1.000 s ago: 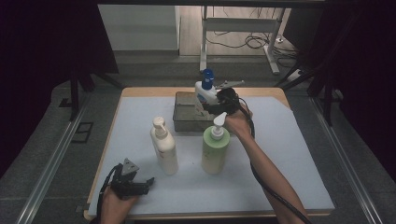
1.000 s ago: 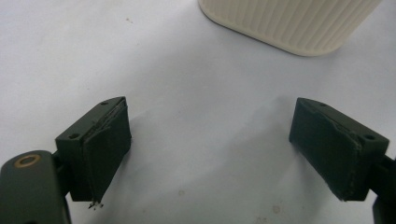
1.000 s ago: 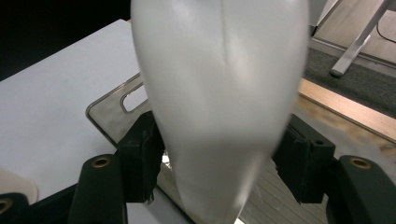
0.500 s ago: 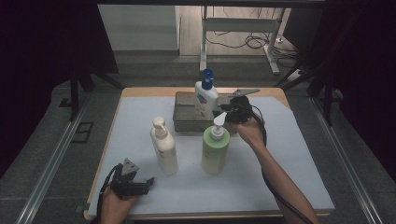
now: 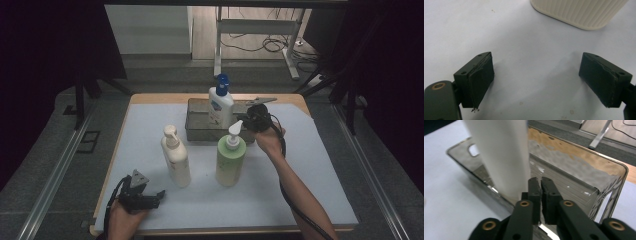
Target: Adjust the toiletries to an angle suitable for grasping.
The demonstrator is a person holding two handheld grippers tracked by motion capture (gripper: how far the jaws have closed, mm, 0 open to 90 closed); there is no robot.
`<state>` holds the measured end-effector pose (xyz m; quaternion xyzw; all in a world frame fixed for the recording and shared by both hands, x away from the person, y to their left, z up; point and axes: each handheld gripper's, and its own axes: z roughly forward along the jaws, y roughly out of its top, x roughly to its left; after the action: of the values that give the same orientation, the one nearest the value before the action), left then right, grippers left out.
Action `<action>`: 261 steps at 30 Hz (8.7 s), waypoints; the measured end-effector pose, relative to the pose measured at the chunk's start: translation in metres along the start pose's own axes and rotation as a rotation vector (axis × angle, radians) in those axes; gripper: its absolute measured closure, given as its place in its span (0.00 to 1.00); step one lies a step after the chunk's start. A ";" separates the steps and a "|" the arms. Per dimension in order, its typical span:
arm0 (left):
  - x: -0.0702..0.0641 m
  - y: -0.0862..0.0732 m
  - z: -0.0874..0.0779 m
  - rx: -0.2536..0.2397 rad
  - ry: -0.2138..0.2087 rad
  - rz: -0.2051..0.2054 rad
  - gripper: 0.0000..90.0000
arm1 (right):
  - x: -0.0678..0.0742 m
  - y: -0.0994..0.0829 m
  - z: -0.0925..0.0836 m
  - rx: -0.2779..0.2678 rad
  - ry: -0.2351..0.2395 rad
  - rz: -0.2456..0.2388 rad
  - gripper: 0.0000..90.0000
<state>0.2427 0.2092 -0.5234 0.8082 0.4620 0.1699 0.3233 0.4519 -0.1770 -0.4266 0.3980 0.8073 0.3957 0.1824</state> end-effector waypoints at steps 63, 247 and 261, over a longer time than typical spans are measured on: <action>0.000 0.000 0.000 0.000 0.000 0.000 0.14 | 0.013 0.012 0.062 0.130 0.032 0.020 0.99; 0.000 0.000 0.000 -0.001 0.000 -0.002 0.14 | 0.016 0.029 0.033 0.040 0.208 -0.082 0.17; 0.000 0.000 0.000 -0.001 0.000 -0.001 0.14 | -0.005 0.012 0.003 0.007 0.165 -0.065 0.03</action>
<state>0.2428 0.2093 -0.5235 0.8078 0.4625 0.1701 0.3235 0.4627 -0.1750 -0.4187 0.3381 0.8335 0.4182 0.1266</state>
